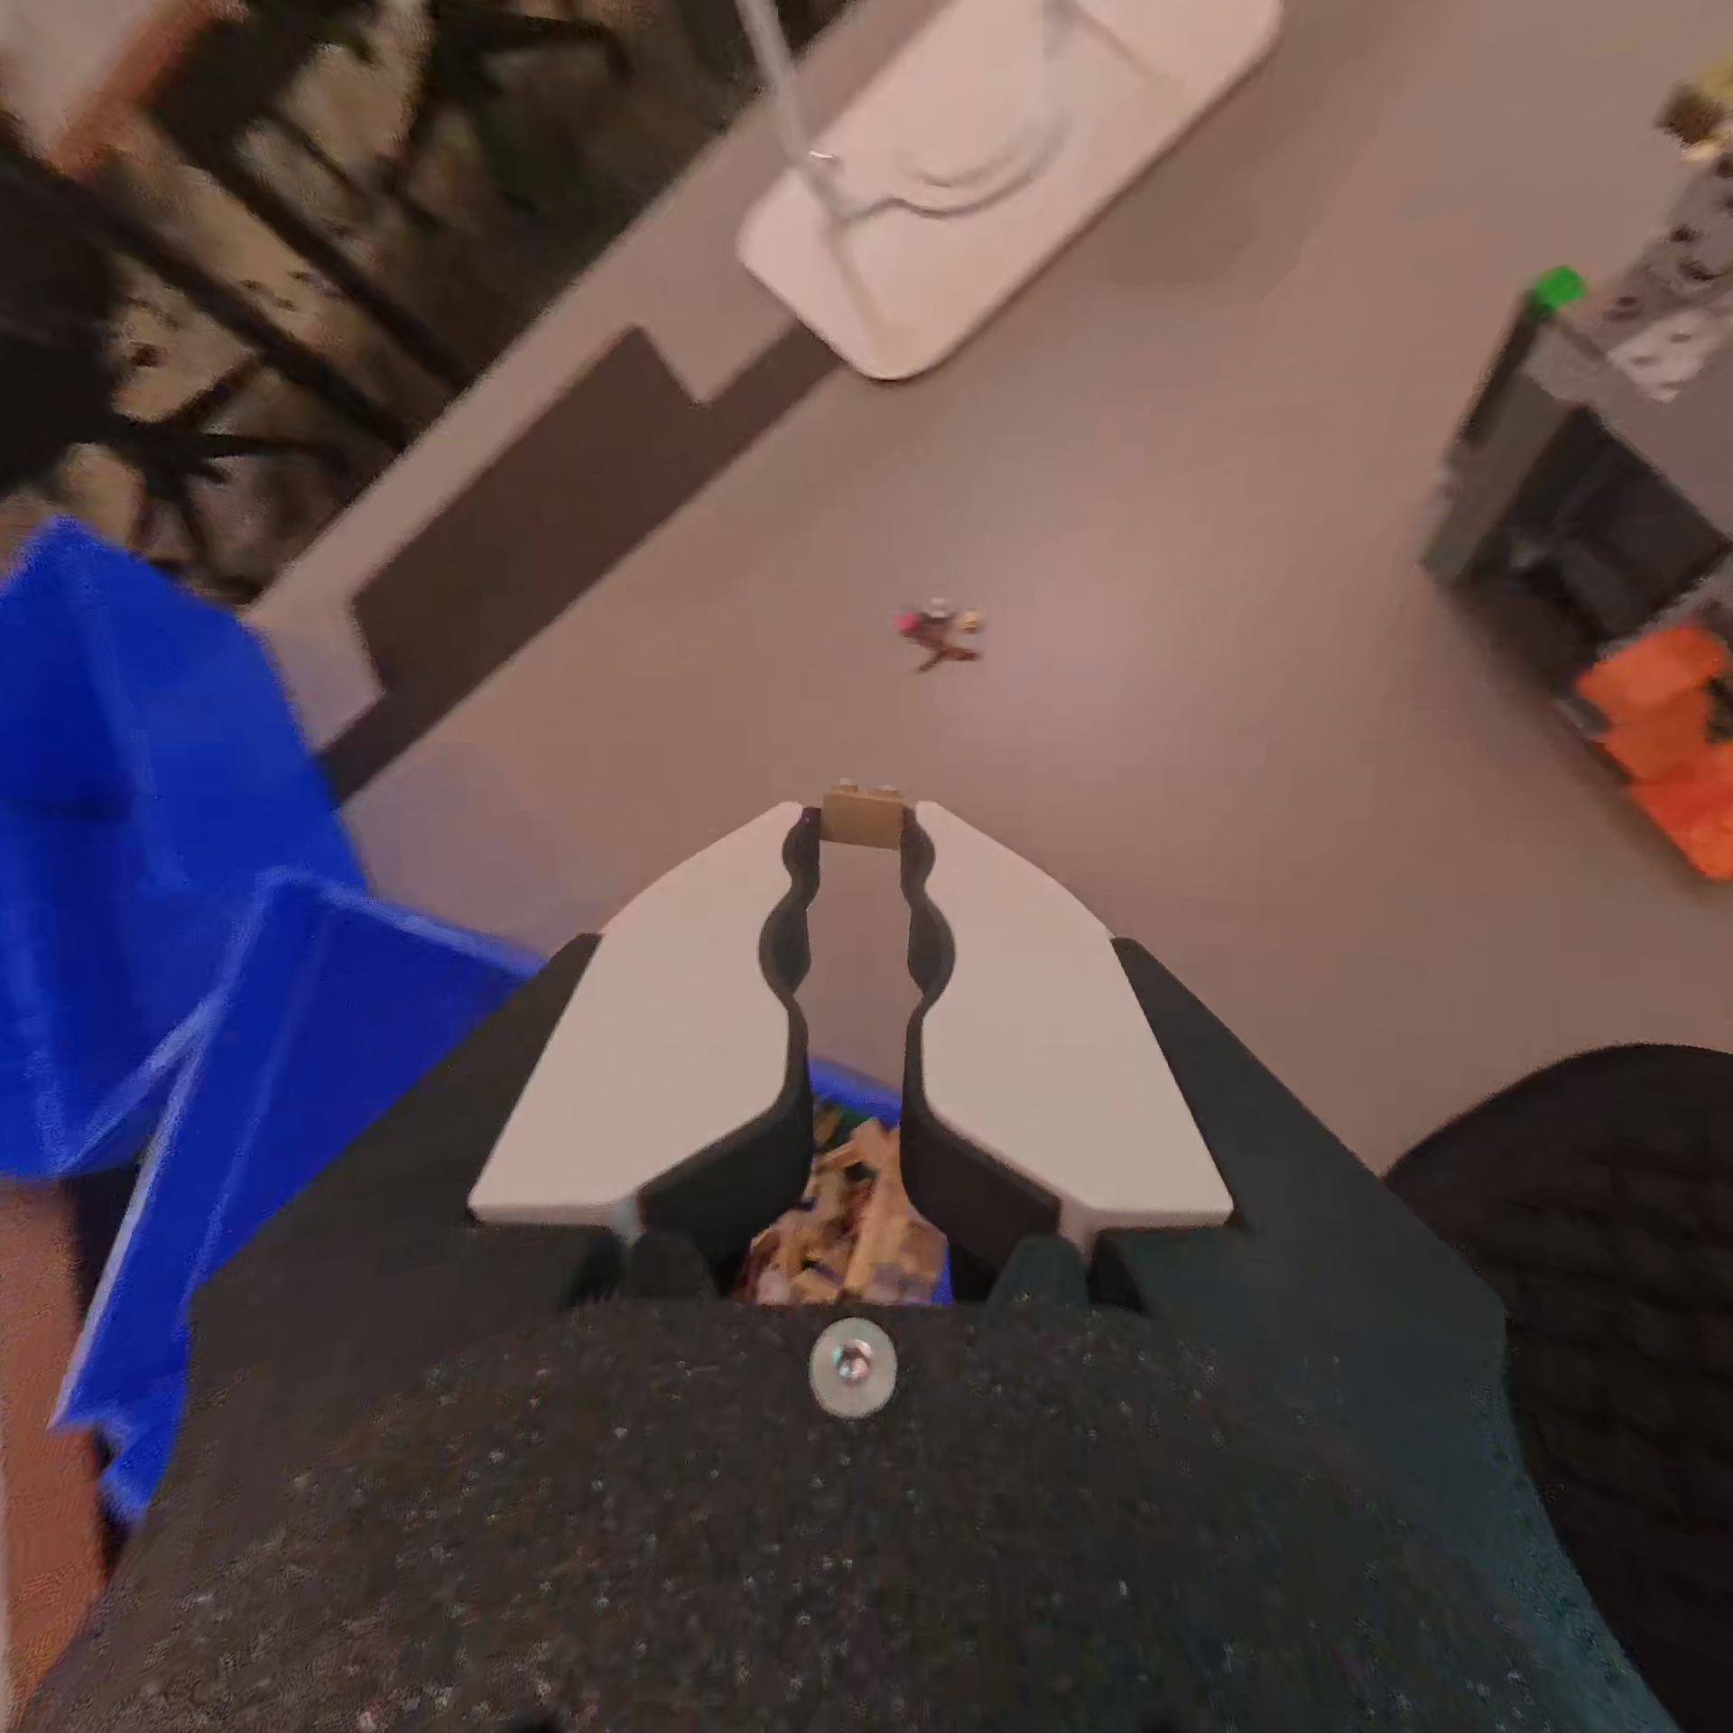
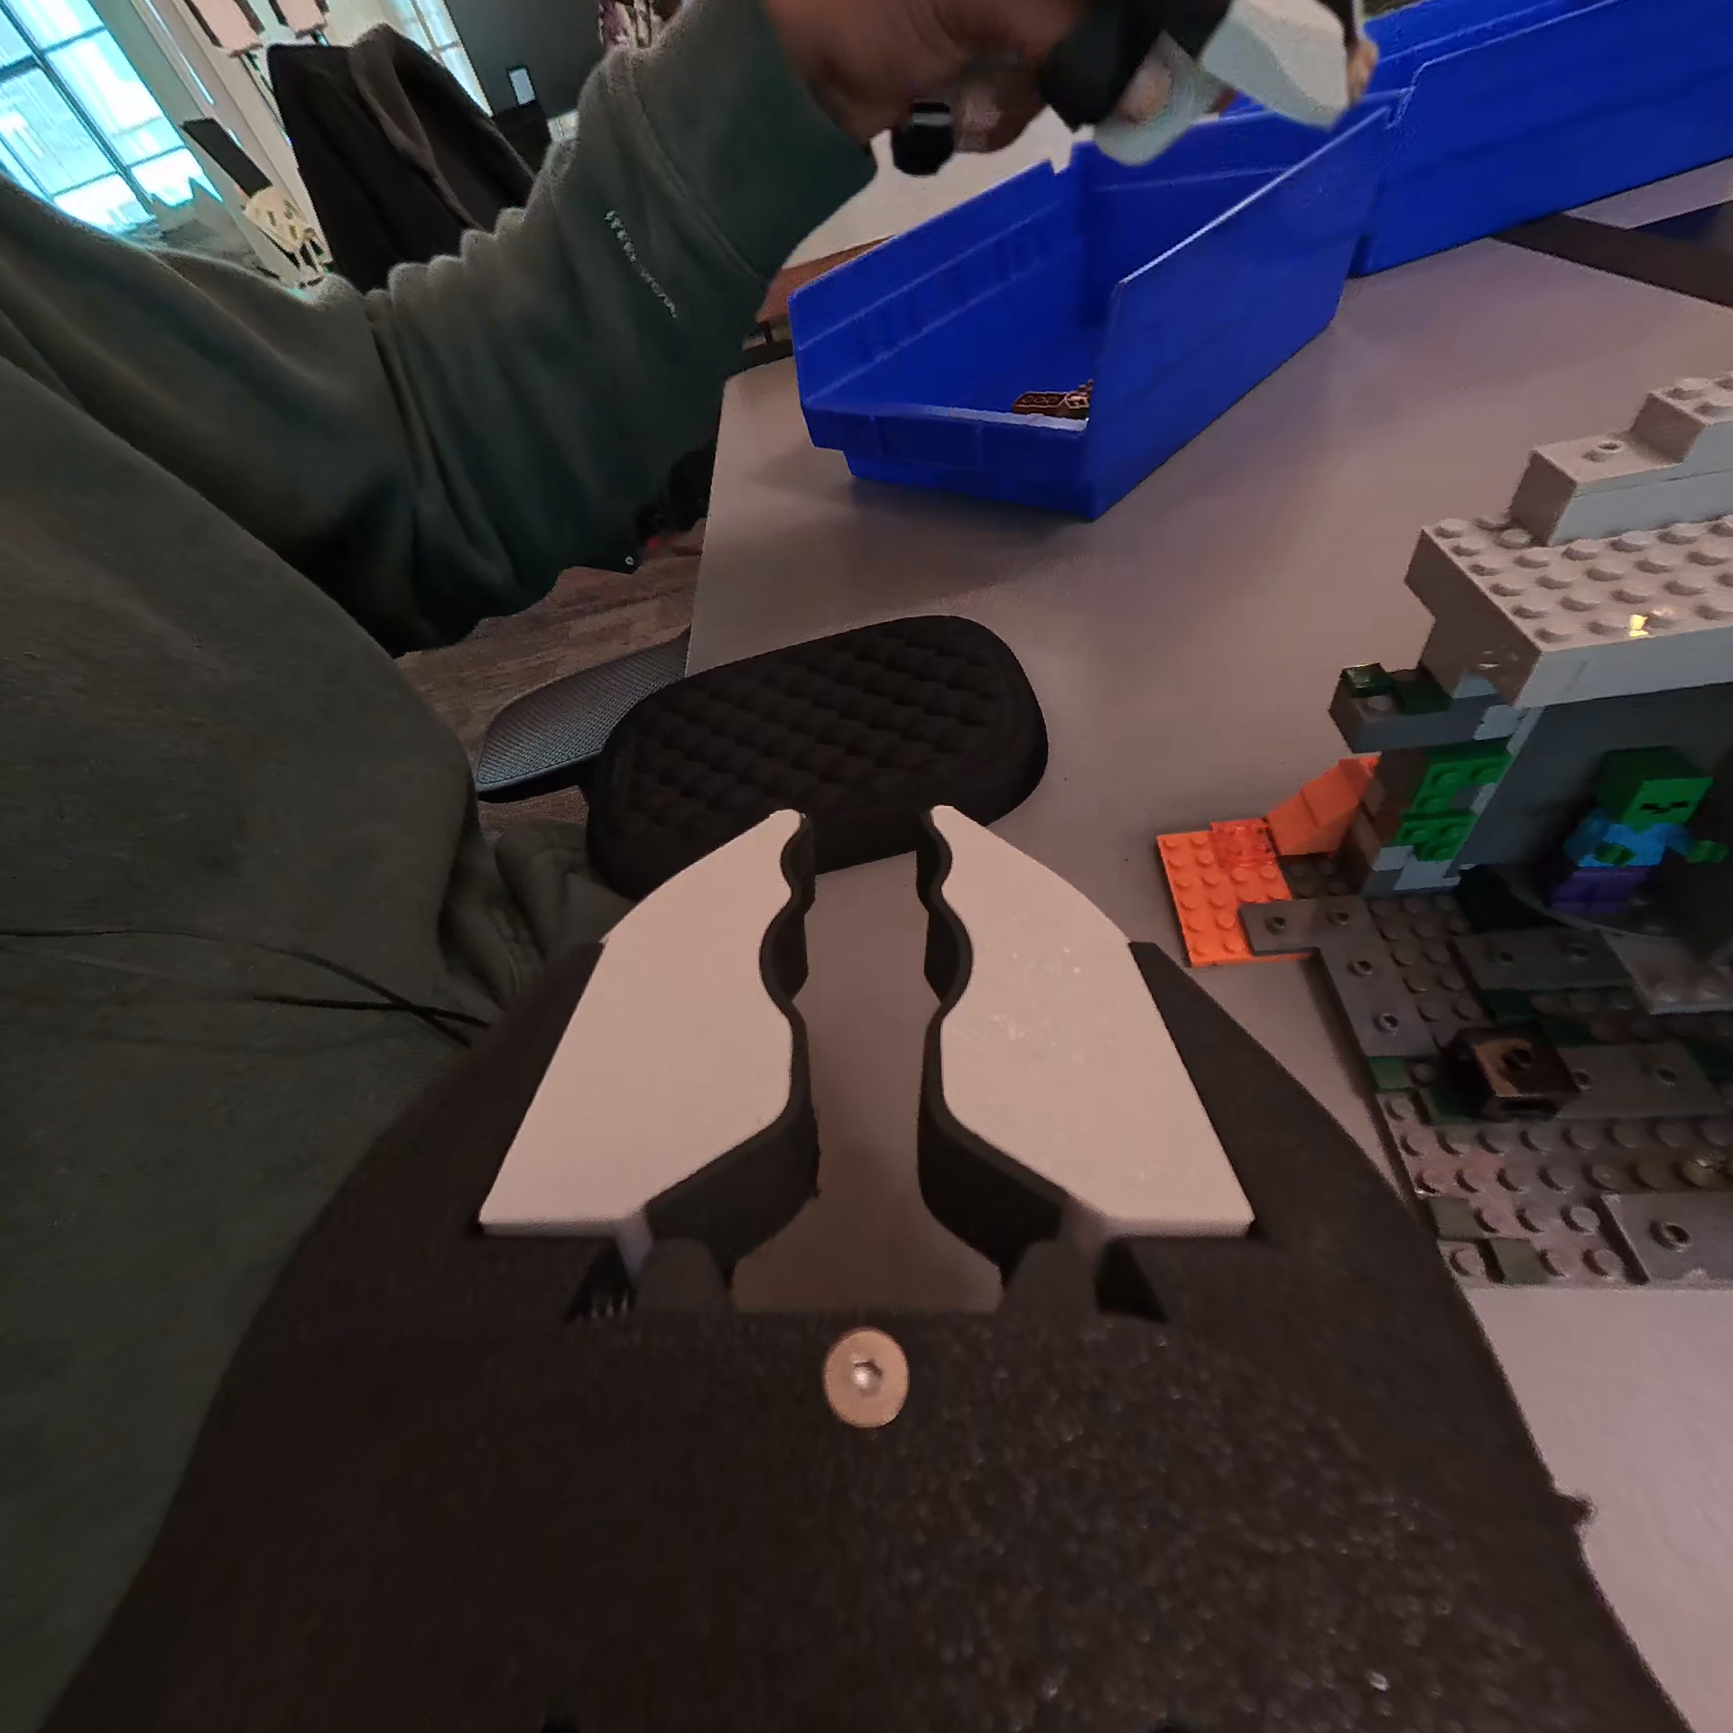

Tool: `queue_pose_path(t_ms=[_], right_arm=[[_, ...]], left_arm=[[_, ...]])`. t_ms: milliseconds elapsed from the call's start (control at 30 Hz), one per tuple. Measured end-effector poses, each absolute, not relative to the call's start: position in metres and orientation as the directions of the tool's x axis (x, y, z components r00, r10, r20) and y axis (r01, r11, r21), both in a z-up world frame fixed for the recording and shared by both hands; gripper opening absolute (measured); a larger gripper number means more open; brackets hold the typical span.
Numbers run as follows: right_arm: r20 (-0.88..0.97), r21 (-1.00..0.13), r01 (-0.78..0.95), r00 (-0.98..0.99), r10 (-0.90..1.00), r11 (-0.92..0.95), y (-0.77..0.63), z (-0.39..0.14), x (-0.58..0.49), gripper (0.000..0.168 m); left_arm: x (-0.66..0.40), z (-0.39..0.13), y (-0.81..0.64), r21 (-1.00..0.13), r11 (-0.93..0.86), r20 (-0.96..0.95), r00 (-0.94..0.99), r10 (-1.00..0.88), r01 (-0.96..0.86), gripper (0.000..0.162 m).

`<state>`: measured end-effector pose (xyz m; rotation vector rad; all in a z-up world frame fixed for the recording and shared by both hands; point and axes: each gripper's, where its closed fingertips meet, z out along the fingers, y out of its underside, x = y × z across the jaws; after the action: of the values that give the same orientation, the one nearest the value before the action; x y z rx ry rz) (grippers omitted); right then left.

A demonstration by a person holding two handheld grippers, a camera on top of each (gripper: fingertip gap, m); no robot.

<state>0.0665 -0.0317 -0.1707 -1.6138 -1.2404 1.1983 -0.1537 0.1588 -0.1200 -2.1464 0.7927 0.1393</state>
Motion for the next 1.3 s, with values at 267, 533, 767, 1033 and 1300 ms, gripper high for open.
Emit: queue_pose_path(t_ms=[267,533,767,1033,1300], right_arm=[[-0.228,-0.928,0.279,0.098,0.969,-0.247,-0.032,-0.175,0.066,0.020],[-0.232,-0.924,0.288,0.101,0.968,-0.251,-0.032,-0.178,0.065,0.020],[-0.235,-0.921,0.294,0.106,0.966,-0.256,-0.031,-0.181,0.064,0.020],[-0.235,-0.921,0.292,0.112,0.966,-0.258,-0.031,-0.181,0.064,0.019],[-0.202,-0.928,0.288,0.143,0.969,-0.237,-0.024,-0.177,0.069,0.019]], left_arm=[[-0.250,-0.133,0.138,-0.651,-0.572,-0.424,0.864,-0.271,-0.499,0.017],[-0.294,-0.185,0.116,-0.613,-0.677,-0.389,0.902,-0.189,-0.407,0.017],[-0.306,-0.206,0.108,-0.627,-0.703,-0.342,0.929,-0.141,-0.337,0.028],[-0.306,-0.211,0.108,-0.643,-0.701,-0.321,0.939,-0.121,-0.310,0.063],[-0.277,-0.186,0.104,-0.725,-0.601,-0.311,0.939,-0.149,-0.335,0.059]])
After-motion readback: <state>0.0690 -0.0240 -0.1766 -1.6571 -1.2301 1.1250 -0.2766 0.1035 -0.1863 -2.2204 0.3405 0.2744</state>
